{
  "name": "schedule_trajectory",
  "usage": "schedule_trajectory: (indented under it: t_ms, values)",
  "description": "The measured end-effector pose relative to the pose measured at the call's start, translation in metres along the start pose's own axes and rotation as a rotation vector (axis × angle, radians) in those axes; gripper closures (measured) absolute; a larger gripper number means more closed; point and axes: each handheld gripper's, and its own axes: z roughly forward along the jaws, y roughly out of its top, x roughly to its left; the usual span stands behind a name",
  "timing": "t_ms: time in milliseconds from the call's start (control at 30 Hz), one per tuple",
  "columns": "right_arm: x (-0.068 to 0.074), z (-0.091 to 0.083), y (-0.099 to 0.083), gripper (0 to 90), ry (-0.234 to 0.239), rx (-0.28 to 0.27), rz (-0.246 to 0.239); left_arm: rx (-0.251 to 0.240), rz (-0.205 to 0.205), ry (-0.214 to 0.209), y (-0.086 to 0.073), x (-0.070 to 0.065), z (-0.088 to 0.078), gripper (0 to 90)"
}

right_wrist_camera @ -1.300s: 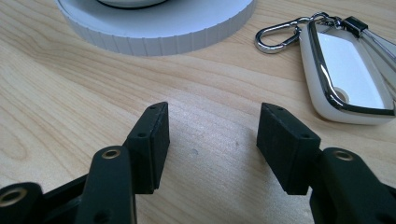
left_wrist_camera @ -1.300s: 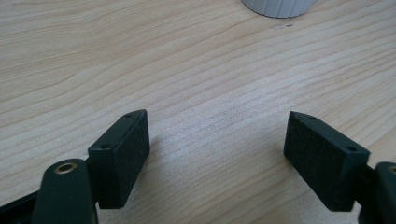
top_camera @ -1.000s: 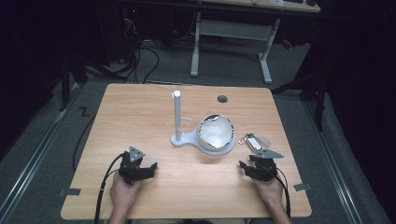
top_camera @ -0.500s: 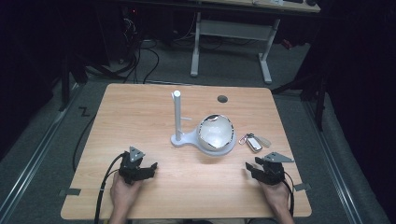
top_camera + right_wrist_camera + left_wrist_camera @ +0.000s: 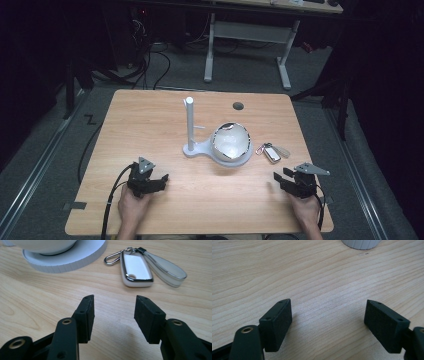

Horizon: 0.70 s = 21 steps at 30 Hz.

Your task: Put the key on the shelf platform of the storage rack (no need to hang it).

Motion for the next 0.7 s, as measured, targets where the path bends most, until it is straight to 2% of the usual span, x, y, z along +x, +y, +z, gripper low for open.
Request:
schedule_trajectory:
  t_ms: [133,567,700]
  values:
    - [-0.005,-0.001,0.003,52.4,-0.009,0.002,0.017,0.000,0.000,0.000,0.000,0.000,0.000,22.8]
    - [-0.015,0.003,0.024,54.3,-0.019,-0.009,0.014,0.000,0.000,0.000,0.000,0.000,0.000,22.8]
    - [-0.016,0.007,0.029,54.5,-0.021,0.004,0.018,0.000,0.000,0.000,0.000,0.000,0.000,22.8]
